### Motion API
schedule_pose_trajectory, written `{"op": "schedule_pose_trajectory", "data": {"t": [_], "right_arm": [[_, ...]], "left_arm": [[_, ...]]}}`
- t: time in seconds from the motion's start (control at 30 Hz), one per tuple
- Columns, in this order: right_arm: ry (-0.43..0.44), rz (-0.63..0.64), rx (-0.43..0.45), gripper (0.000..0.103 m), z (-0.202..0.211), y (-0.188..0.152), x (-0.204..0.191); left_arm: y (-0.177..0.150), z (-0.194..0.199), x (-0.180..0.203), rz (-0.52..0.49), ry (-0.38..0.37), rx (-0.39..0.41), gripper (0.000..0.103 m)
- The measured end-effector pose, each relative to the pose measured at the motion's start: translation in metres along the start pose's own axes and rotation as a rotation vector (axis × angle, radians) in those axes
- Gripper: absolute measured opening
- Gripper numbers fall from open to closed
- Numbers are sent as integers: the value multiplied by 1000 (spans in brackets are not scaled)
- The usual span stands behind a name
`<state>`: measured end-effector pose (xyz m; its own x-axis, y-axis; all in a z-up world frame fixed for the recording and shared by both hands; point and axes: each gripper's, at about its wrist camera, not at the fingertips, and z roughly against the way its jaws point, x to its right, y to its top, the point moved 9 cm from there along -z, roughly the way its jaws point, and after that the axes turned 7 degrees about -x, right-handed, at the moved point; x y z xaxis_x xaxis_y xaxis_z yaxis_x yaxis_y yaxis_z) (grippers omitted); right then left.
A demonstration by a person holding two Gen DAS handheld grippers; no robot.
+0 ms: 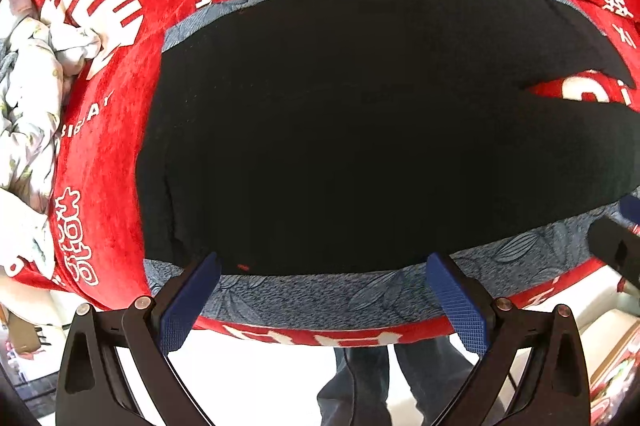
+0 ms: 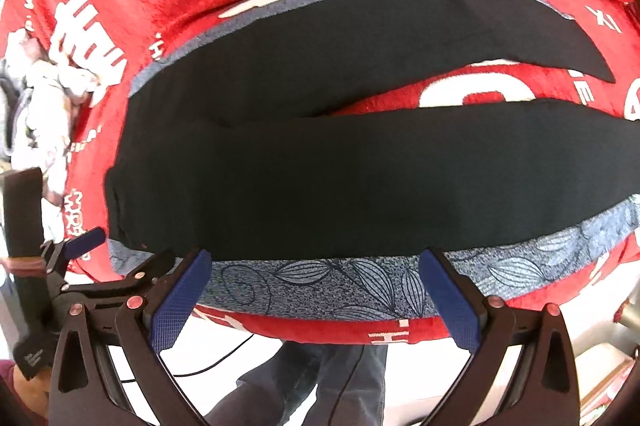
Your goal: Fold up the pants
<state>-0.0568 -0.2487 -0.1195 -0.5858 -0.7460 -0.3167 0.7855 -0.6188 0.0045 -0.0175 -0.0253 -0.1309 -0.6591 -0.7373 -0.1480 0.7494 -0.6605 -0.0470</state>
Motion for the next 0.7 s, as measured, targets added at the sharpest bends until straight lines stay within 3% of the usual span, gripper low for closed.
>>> {"op": "schedule_pose_trajectory", "data": {"t": [0.43, 0.7], "right_arm": [[277, -178, -12, 103, 0, -5, 8], [473, -230, -7, 103, -14, -21, -28]], "left_arm": [[0, 2, 6, -31, -59, 31, 103], [-26, 1, -40, 31, -124, 61, 103]]}}
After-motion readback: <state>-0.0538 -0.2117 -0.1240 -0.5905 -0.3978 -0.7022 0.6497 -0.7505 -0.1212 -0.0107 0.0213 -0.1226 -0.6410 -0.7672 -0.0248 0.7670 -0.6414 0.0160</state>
